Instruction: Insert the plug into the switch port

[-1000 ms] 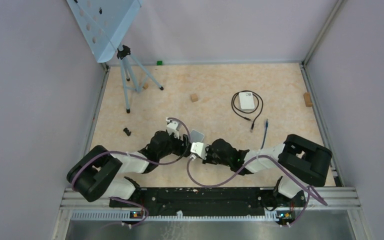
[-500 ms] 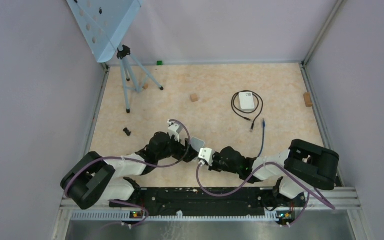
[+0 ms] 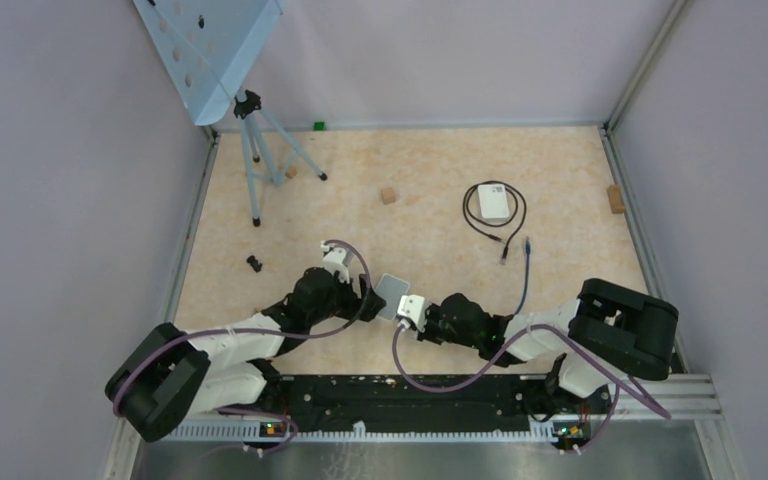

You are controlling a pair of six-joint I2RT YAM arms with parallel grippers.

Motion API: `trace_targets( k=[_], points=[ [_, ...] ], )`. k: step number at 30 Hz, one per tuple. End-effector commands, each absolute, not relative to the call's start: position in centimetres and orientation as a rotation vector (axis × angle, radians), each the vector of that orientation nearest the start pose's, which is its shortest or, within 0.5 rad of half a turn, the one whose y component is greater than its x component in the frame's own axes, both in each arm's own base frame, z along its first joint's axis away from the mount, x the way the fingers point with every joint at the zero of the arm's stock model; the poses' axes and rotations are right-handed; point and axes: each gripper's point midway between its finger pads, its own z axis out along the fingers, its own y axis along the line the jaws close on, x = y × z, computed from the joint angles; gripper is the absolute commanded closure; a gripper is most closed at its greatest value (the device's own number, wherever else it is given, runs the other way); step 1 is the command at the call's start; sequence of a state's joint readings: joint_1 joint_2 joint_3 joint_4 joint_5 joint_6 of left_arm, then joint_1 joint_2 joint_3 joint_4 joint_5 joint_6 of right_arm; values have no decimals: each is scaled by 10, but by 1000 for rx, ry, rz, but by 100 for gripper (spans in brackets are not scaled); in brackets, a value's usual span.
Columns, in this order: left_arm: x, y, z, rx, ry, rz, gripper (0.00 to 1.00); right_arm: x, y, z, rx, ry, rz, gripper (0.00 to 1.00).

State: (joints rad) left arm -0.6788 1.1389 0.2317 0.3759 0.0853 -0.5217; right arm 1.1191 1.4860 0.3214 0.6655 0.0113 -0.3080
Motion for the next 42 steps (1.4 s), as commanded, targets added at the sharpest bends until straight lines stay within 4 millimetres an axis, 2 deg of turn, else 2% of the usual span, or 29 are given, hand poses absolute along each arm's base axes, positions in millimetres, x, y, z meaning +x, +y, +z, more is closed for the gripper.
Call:
trace_targets(
  k=[1, 5, 10, 11, 16, 22, 27, 30, 33, 35, 39, 41, 42],
  points=[
    [201, -227, 33, 298, 2222, -850, 15, 159, 316, 22, -1370, 1592, 525, 100],
    [181, -243, 21, 350, 2244, -901, 22, 166, 320, 28, -1347, 1577, 506, 100],
    [163, -265, 15, 389, 2261, -978, 43, 177, 334, 40, -1330, 1547, 489, 100],
    [159, -266, 12, 389, 2269, -986, 45, 179, 336, 42, -1329, 1542, 481, 100],
    [138, -268, 6, 395, 2283, -1026, 49, 197, 352, 67, -1254, 1506, 470, 100],
    [130, -275, 8, 429, 2275, -1045, 52, 227, 376, 112, -1108, 1462, 477, 100],
    [133, -280, 16, 456, 2243, -1049, 53, 230, 397, 151, -1118, 1380, 512, 100],
    [139, -283, 24, 453, 2218, -1033, 53, 228, 400, 163, -1119, 1351, 529, 100],
    [145, -282, 28, 437, 2207, -1006, 51, 222, 394, 146, -1157, 1378, 531, 100],
    [149, -279, 26, 424, 2211, -972, 49, 216, 384, 125, -1173, 1423, 538, 100],
    [155, -271, 20, 389, 2231, -903, 42, 203, 358, 68, -1197, 1568, 522, 100],
    [159, -267, 20, 369, 2231, -869, 37, 199, 346, 52, -1182, 1629, 519, 100],
    [161, -265, 20, 359, 2236, -848, 33, 197, 341, 48, -1166, 1655, 519, 96]
  ],
)
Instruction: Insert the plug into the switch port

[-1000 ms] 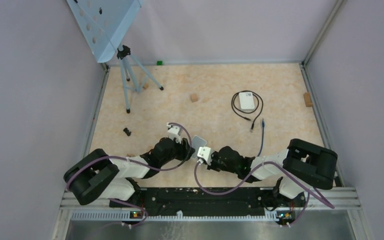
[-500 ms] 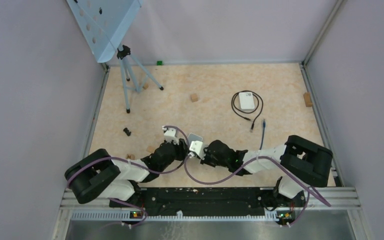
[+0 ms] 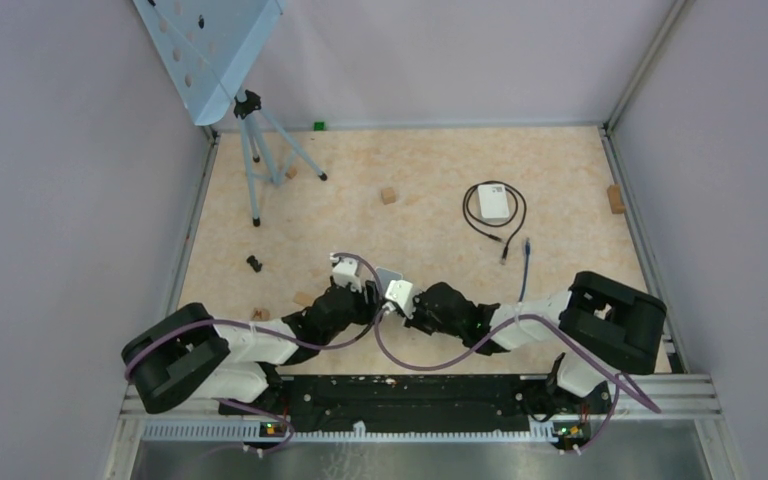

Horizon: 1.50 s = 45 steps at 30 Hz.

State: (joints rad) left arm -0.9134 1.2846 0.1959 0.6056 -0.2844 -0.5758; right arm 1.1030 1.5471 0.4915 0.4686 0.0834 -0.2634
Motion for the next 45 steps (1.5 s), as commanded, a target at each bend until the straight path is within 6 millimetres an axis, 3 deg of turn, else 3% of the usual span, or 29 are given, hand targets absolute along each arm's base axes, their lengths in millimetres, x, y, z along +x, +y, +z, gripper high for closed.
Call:
trace_targets(
  k=[1, 4, 11, 14, 15, 20, 25, 29, 34, 41, 45],
  points=[
    [164, -261, 20, 344, 2239, -821, 30, 195, 335, 45, -1153, 1681, 517, 92],
    [174, -253, 26, 309, 2223, -764, 23, 191, 319, 39, -1122, 1750, 494, 84],
    [208, -227, 46, 213, 2193, -669, 18, 182, 285, 46, -1036, 1862, 457, 70],
    [219, -218, 56, 194, 2181, -657, 14, 181, 271, 60, -919, 1899, 467, 56],
    [222, -215, 60, 195, 2177, -646, 13, 184, 264, 64, -857, 1919, 457, 43],
    [229, -206, 72, 207, 2161, -592, 9, 205, 233, 98, -489, 2007, 481, 28],
    [223, -205, 87, 221, 2168, -610, 5, 248, 190, 135, -80, 2058, 532, 28],
    [215, -200, 102, 238, 2156, -622, 3, 287, 169, 155, 83, 2110, 480, 29],
    [206, -183, 109, 241, 2159, -572, 1, 339, 155, 139, 208, 2293, 334, 25],
    [196, -178, 114, 217, 2121, -616, 1, 408, 127, 123, 194, 2328, 123, 24],
    [195, -178, 112, 216, 2122, -625, 1, 431, 111, 113, 164, 2362, 27, 21]
  ],
)
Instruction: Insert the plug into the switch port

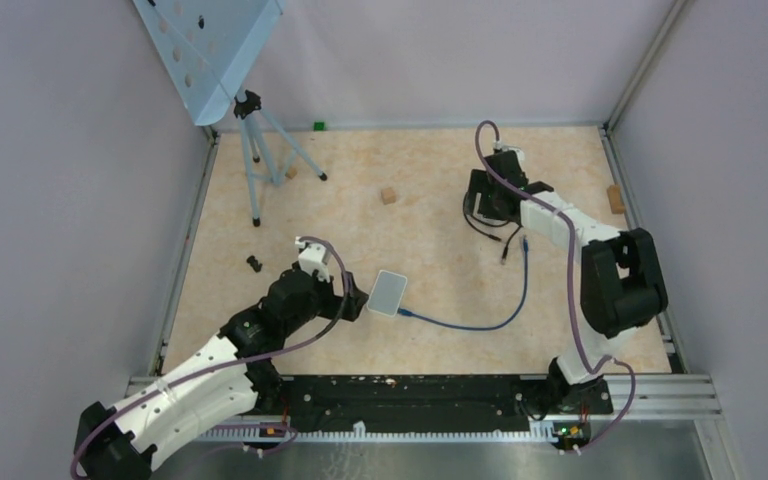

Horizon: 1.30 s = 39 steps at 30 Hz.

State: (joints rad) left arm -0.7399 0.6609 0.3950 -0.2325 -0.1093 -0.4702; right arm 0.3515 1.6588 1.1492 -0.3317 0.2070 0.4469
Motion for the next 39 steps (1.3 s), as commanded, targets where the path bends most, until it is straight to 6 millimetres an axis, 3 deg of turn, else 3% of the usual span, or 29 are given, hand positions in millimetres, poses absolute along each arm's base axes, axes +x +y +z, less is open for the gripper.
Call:
trace_targets(
  k=[1, 11, 19, 22, 24, 26, 28, 31, 34, 35, 39],
  points=[
    [195, -178, 112, 219, 2124, -626, 1, 436, 107, 112, 158, 2361, 11, 20],
    [194, -181, 109, 235, 2143, -630, 1, 469, 90, 86, 69, 2404, -165, 20],
    [193, -181, 111, 233, 2139, -637, 1, 471, 84, 38, 57, 2497, -166, 21],
    [193, -181, 111, 235, 2139, -637, 1, 468, 86, 29, 48, 2511, -151, 27],
    [193, -182, 114, 231, 2136, -640, 1, 467, 88, 32, 48, 2493, -127, 37],
    [194, -183, 121, 233, 2125, -654, 1, 468, 89, 45, 50, 2444, -106, 52],
    [195, -186, 131, 230, 2102, -670, 1, 469, 89, 63, 50, 2376, -77, 60],
    [200, -188, 157, 202, 2044, -697, 1, 467, 92, 106, 39, 2244, -11, 69],
    [204, -190, 198, 162, 1941, -753, 1, 457, 101, 166, -3, 2048, 107, 74],
    [205, -191, 215, 156, 1892, -780, 1, 449, 107, 201, -35, 1942, 171, 75],
    [200, -193, 285, 142, 1683, -896, 1, 393, 142, 290, -264, 1552, 402, 82]
  ],
)
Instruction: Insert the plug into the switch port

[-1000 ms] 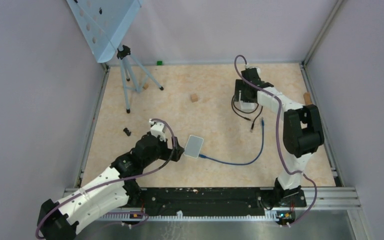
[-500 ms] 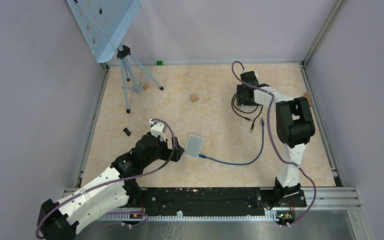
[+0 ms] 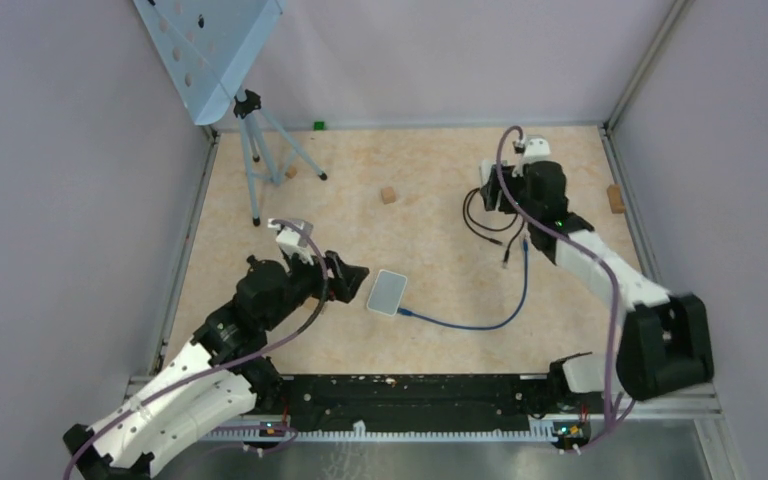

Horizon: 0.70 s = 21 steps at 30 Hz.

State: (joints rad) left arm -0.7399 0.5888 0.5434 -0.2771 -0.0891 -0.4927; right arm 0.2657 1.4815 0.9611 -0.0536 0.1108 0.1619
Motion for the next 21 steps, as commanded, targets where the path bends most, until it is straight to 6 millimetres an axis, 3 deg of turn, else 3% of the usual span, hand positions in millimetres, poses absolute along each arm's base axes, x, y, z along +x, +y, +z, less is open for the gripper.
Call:
trace_targets(
  k=[1, 5, 6, 9, 13, 16, 21],
  points=[
    [198, -193, 302, 142, 1627, -923, 1, 372, 152, 309, -346, 1434, 447, 85],
    [184, -200, 357, 197, 1449, -1042, 1, 276, 189, 360, -666, 957, 528, 90],
    [180, -205, 368, 225, 1414, -1072, 1, 251, 201, 364, -751, 865, 558, 90],
    [170, -222, 391, 308, 1382, -1171, 1, 204, 219, 374, -881, 709, 617, 89],
    [157, -242, 414, 406, 1363, -1289, 1, 166, 230, 380, -955, 587, 690, 89],
    [150, -248, 423, 445, 1324, -1338, 1, 145, 239, 370, -1116, 495, 699, 92],
    [137, -261, 419, 547, 1310, -1419, 1, 139, 244, 367, -1176, 456, 694, 93]
  ],
)
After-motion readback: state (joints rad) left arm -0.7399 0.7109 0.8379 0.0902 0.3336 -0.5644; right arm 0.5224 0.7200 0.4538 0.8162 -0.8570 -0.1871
